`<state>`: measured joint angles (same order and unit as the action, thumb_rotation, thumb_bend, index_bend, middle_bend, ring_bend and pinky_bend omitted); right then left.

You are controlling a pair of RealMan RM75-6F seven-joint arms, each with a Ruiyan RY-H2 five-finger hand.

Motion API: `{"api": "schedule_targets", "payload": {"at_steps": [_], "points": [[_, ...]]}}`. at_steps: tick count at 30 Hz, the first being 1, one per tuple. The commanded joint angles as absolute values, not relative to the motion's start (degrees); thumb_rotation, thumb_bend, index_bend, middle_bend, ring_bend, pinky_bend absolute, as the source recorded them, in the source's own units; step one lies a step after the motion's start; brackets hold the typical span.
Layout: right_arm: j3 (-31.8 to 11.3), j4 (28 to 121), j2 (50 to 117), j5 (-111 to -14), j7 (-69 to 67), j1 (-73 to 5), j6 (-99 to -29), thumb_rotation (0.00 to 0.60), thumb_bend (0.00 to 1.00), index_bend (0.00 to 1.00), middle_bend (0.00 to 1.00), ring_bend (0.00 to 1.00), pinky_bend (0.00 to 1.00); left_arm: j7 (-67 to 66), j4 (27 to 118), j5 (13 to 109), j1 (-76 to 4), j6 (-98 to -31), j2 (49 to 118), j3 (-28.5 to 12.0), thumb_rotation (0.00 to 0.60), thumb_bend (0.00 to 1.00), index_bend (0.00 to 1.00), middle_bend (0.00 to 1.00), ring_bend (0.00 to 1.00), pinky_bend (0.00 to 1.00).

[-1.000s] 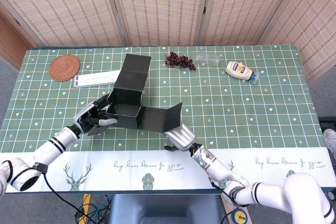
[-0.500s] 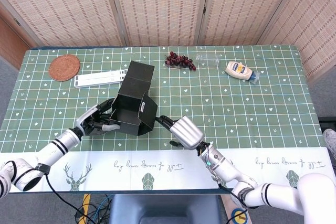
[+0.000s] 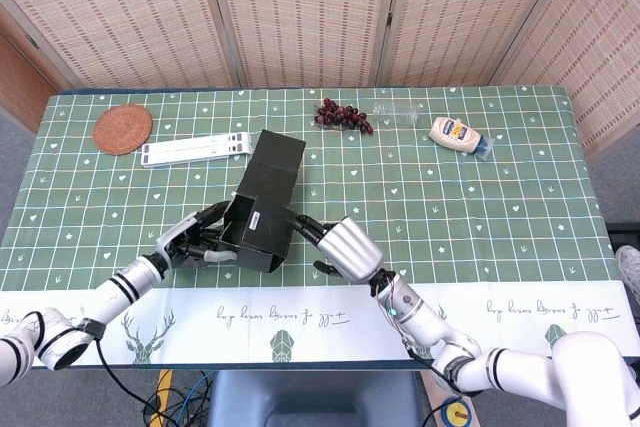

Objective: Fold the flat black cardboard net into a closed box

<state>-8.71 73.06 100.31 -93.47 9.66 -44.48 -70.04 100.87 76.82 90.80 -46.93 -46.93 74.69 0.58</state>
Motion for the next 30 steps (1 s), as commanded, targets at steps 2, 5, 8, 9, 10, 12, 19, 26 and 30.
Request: {"api": "schedule_targets", "payload": {"at_steps": [2,5,8,9,10,12,19,26,30], "points": [[-8.7,70.2,102.5,-94.9,8.4,-45.8,-70.6,0.600,0.20,0.10,0.26,0.76,1.00,99.7,76.4,90.9,-46.9,-46.9,75.9,1.1,0.600,0.15,0.16,0.17,0.63,0.93],[-8.8,68.7,103.4,-96.0,7.1,-46.2,-71.9,0.600,0.21,0.10,0.26,0.76,1.00,98.2,76.2,90.9,-46.9,-47.2,76.6,1.4,0.600,0.15,0.16,0.17,0.63,0.93],[-8.9,67.6,103.8,-96.4,7.1,-46.5,-72.3,0.600,0.21,0.10,0.26,0.76,1.00,96.8,75.9,90.4,-46.7,-47.5,77.4,1.3,0.600,0.15,0.16,0.17,0.63,0.93],[-8.8,67.4,103.9,-96.4,7.1,-46.6,-72.2,0.600,0.21,0.10,0.26,0.76,1.00,96.5,75.9,90.3,-46.6,-47.5,77.7,1.3,0.600,0.15,0.16,0.17,0.63,0.93],[-8.8,67.3,104.1,-96.3,7.2,-46.7,-71.9,0.600,0.21,0.10,0.26,0.76,1.00,96.2,75.8,90.1,-46.6,-47.6,78.0,1.2,0.600,0.15,0.16,0.17,0.63,0.93],[-8.4,66.8,104.5,-96.3,7.6,-47.1,-71.1,0.600,0.21,0.10,0.26,0.76,1.00,95.4,75.6,89.7,-46.4,-47.6,78.9,1.2,0.600,0.15,0.16,0.17,0.63,0.93],[-7.7,63.9,106.4,-97.3,8.0,-48.7,-69.9,0.600,0.21,0.10,0.26,0.76,1.00,93.0,74.3,89.7,-46.0,-48.1,81.1,1.5,0.600,0.15,0.16,0.17,0.63,0.93],[-7.1,62.6,106.2,-98.1,8.3,-50.5,-68.0,0.600,0.26,0.11,0.26,0.76,1.00,85.7,71.5,89.7,-44.5,-50.5,84.4,1.8,0.600,0.15,0.16,0.17,0.63,0.93],[-6.3,62.3,105.9,-98.4,8.8,-51.3,-66.4,0.600,0.27,0.13,0.28,0.76,1.00,81.8,70.1,89.7,-43.9,-51.4,86.2,1.8,0.600,0.15,0.16,0.17,0.63,0.93]]}}
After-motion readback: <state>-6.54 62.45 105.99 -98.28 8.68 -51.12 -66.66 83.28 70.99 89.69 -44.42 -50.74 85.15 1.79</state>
